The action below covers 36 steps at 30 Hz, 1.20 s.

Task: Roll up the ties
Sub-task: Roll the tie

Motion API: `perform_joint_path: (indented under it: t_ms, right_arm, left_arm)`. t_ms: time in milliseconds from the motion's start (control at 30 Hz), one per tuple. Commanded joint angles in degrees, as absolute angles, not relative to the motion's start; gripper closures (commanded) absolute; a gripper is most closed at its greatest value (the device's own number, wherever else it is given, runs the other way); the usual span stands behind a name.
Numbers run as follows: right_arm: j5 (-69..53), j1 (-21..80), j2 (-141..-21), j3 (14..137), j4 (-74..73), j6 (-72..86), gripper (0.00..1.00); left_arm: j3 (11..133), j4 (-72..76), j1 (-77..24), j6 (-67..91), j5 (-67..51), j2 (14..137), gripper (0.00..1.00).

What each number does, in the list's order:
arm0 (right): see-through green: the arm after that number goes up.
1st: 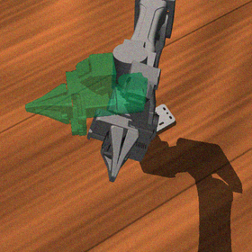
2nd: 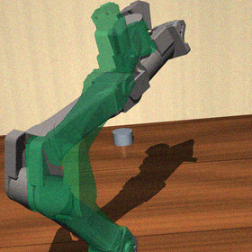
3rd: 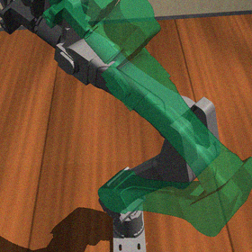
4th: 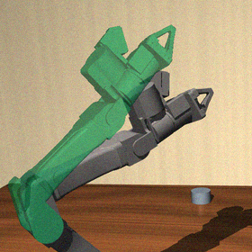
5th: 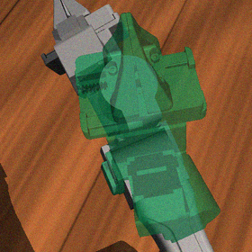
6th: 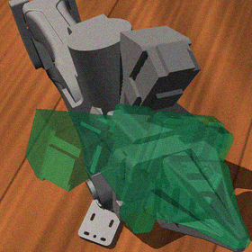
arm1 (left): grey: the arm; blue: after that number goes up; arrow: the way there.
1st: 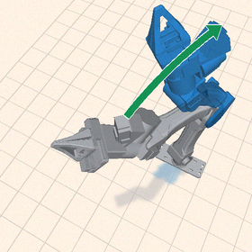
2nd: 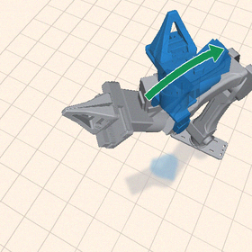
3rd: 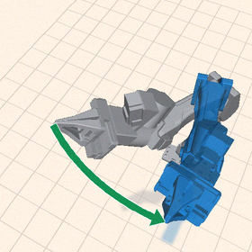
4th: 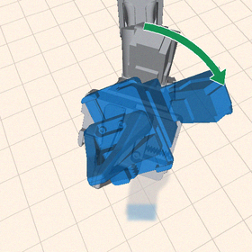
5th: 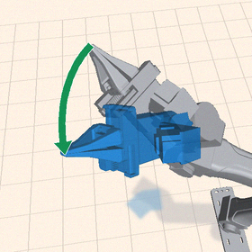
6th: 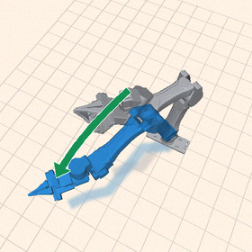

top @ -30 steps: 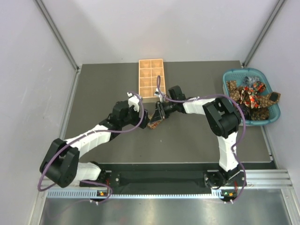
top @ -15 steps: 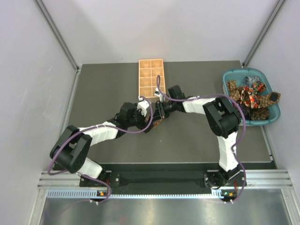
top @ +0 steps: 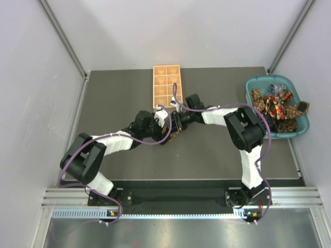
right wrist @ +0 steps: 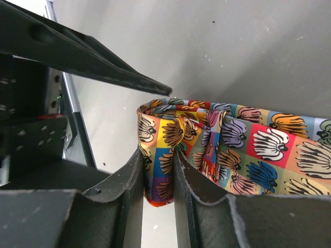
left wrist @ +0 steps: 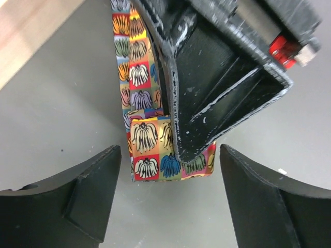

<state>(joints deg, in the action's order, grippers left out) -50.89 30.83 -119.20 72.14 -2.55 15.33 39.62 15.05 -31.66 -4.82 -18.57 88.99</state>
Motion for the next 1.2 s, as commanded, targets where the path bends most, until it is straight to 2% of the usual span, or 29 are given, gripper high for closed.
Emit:
perform_joint_path:
  t_ms: [0,300,533,667,733,767,867,1033,1133,1167]
  right_arm:
    - [-39.99,29.44,-122.08,70.66,-5.63,10.55,1.00]
    - [-40.34,29.44,-121.03,69.79,-4.66,10.90,1.00]
    - [-40.17,29.53,-120.24,69.08,-4.31,11.25,1.00]
    - [-39.90,29.44,-119.36,68.21,-3.61,11.60,0.94]
    - [-39.64,29.44,-118.83,67.85,-3.34,11.69,0.91]
    - [-39.46,29.44,-118.65,67.76,-3.34,11.78,0.84]
    - [-39.81,29.53,-118.21,67.50,-2.90,11.78,0.73]
    - [-39.46,29.44,-117.77,67.15,-2.64,12.13,0.76]
    - [-39.55,29.53,-118.12,67.50,-2.81,12.48,0.86]
    - [-39.20,29.44,-118.56,67.67,-3.16,12.57,0.86]
  left_arm:
    - [41.83,15.38,-31.90,-6.68,-19.25,90.35,0.19]
    - [42.45,15.47,-32.34,-7.38,-18.72,92.81,0.20]
    - [43.24,14.06,-32.34,-7.47,-17.58,93.96,0.41]
    - [43.42,13.54,-32.61,-7.38,-17.05,93.43,0.53]
    - [44.11,12.40,-33.13,-7.56,-16.53,93.51,0.56]
    - [44.56,11.52,-33.40,-7.56,-16.18,93.86,0.57]
    - [47.36,7.49,-34.45,-7.30,-14.51,95.18,0.58]
    - [52.55,0.54,-36.73,-7.64,-9.50,96.94,0.60]
    - [54.66,-3.95,-37.97,-7.74,-5.37,97.73,0.59]
    - [55.19,-4.83,-38.06,-7.65,-4.58,97.91,0.59]
